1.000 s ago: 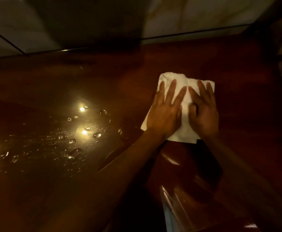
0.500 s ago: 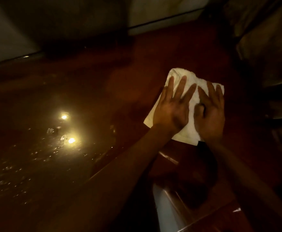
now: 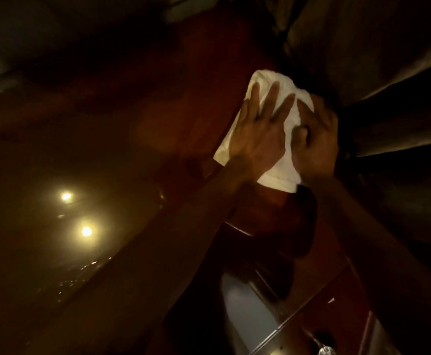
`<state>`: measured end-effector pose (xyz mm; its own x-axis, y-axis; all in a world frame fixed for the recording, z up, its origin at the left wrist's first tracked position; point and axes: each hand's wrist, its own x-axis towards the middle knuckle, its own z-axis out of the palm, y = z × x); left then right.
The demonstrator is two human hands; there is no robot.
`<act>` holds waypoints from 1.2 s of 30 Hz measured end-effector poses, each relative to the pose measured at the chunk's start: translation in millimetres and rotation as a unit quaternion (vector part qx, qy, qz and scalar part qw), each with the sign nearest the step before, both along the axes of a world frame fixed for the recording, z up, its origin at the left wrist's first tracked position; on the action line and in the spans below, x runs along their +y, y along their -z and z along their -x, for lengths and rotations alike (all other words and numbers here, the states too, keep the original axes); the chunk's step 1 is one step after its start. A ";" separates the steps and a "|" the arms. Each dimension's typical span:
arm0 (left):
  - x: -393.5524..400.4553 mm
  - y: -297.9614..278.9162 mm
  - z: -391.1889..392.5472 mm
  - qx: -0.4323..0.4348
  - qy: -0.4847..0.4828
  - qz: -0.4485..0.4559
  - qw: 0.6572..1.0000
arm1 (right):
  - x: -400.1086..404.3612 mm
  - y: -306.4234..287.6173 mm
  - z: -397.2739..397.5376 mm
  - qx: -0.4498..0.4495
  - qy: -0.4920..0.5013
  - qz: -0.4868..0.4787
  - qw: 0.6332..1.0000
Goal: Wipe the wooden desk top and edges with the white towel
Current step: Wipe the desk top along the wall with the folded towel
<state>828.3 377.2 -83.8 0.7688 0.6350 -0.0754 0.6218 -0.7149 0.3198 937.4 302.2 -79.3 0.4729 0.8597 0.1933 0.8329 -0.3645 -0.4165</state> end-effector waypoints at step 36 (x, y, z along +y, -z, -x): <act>-126.7 -9.1 152.6 0.006 0.090 0.004 0.996 | -151.7 -4.5 172.2 0.026 0.132 0.095 0.986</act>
<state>675.7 250.5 -74.7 0.8692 0.4861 -0.0906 0.4877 -0.8126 0.3191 765.2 150.5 -74.8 0.6908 0.7230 0.0106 0.6775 -0.6420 -0.3591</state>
